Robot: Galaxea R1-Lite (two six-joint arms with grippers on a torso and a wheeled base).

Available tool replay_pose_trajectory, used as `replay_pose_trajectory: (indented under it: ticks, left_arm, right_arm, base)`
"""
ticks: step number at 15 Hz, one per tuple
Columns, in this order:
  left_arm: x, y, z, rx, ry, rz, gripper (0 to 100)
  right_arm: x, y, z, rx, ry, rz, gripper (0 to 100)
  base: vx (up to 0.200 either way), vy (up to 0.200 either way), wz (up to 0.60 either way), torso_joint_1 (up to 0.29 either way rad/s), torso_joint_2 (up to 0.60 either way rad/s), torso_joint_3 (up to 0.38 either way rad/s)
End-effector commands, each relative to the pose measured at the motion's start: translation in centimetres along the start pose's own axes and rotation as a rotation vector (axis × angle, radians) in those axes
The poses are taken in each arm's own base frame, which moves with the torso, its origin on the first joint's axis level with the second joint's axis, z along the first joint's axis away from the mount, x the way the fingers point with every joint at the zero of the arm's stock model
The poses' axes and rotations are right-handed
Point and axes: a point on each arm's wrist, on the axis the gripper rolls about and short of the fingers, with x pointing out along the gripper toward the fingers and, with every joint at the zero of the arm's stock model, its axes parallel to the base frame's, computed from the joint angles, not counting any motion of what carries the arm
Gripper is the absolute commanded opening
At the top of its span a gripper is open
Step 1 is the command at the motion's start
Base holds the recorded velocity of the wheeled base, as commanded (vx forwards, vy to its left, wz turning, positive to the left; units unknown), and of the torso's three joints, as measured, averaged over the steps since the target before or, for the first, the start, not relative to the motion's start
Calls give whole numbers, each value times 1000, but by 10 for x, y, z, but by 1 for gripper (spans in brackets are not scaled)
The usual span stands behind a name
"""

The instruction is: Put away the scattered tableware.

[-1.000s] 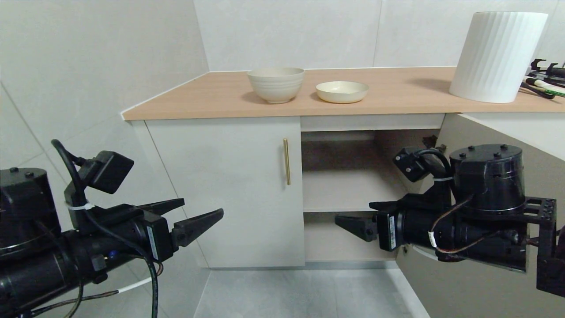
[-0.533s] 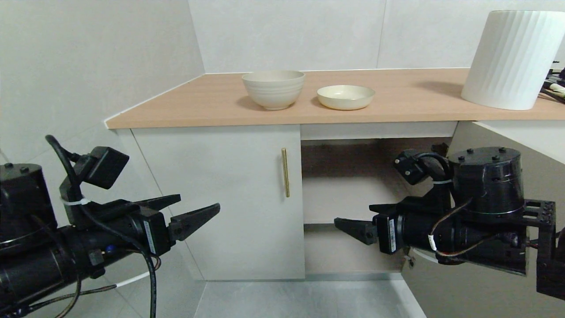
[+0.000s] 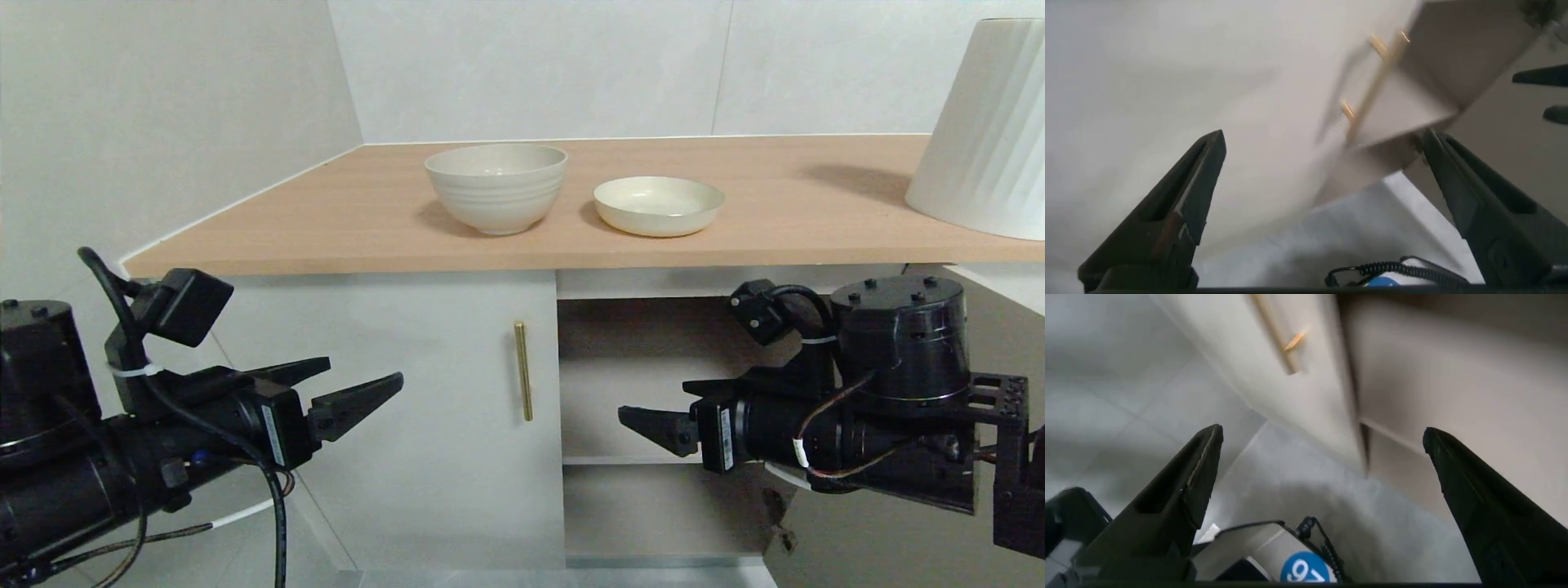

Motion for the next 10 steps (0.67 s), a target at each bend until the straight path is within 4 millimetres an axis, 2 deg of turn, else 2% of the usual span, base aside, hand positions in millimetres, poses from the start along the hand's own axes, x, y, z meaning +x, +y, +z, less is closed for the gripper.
replay_pose_trajectory:
  ticks: [1,8,10]
  left_arm:
    - [0,0,0,0,-1,-1,100]
    - [-7,-3,4,6,-25,-11,100]
    - [-7,-4,14,15,-61,-16,100]
  right_arm:
    - [-2,-1,-3,-2,2,-2,100]
    - [-5,0,-2,-9,-11,-3,100]
    - [-7,0,0,-26,-19,-3,100]
  base:
    - [0,0,0,0,0,0]
    - [0,0,0,0,0,0]
    - [0,0,0,0,0,0]
